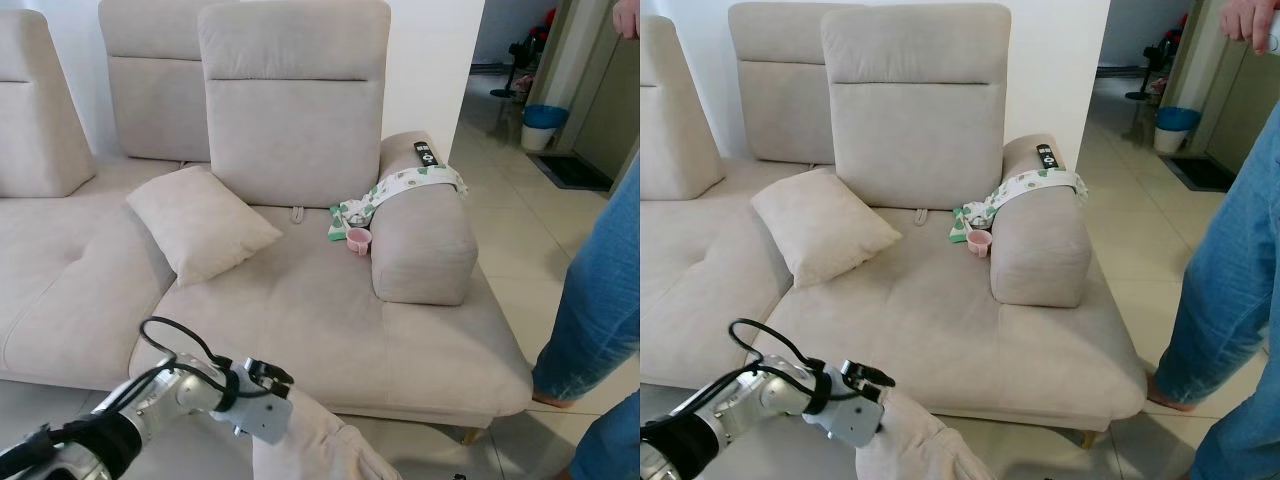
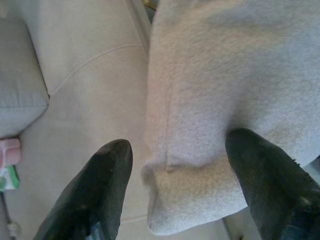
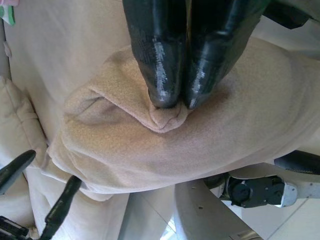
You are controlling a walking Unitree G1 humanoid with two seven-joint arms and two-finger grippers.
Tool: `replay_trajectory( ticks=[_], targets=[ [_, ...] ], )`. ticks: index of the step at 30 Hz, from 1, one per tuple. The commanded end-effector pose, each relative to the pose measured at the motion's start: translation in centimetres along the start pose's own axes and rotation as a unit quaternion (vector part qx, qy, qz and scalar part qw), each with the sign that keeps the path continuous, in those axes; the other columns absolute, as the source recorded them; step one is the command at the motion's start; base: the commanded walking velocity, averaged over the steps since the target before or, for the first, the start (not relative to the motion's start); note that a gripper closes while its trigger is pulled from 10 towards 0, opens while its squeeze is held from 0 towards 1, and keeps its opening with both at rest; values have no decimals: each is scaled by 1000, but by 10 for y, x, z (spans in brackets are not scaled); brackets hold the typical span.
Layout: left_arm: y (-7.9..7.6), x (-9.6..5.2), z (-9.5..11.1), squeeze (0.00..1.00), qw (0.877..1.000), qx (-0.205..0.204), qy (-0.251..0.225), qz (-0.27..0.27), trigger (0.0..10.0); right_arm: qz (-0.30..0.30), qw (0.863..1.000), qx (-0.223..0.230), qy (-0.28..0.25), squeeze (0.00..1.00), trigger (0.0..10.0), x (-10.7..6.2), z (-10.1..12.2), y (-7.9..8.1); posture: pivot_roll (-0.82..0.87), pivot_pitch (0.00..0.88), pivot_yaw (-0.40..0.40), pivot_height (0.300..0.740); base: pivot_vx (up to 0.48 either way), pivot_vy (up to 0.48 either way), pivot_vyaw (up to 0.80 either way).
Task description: Move the pillow to the sofa from floor
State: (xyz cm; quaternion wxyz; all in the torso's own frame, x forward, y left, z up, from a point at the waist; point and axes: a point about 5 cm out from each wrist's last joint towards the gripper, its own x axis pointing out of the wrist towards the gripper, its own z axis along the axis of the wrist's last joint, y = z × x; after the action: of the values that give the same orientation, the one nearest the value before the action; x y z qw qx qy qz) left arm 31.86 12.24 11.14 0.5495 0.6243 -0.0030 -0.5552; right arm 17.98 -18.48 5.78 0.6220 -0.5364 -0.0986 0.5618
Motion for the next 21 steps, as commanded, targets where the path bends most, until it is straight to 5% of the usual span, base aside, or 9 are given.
replay_trajectory(
  ticks=[1,13,14,15,16,21],
  targets=[
    [-10,8,2,0,1000,15,16,-18,10000,6,1000,1,-7,0,0,6,4,2,42,21,39,530,0,0,0],
    [-21,18,-6,0,996,5,82,-32,10000,-28,999,-18,-17,0,0,12,8,-17,39,19,39,530,0,0,0],
    [-21,20,-5,0,996,3,82,-34,3373,-31,999,-19,-16,0,0,12,7,-18,37,20,39,530,0,0,0],
    [-21,20,-5,0,996,3,82,-34,3373,-31,999,-19,-16,0,0,12,7,-18,37,20,39,530,0,0,0],
    [-25,22,-1,0,996,4,77,-44,0,-38,999,-19,-14,0,0,12,7,-21,35,20,37,530,0,0,0],
    [-38,26,5,0,995,10,71,-75,0,-61,998,-20,-3,0,0,11,3,-32,31,19,36,530,0,0,0]
  ],
)
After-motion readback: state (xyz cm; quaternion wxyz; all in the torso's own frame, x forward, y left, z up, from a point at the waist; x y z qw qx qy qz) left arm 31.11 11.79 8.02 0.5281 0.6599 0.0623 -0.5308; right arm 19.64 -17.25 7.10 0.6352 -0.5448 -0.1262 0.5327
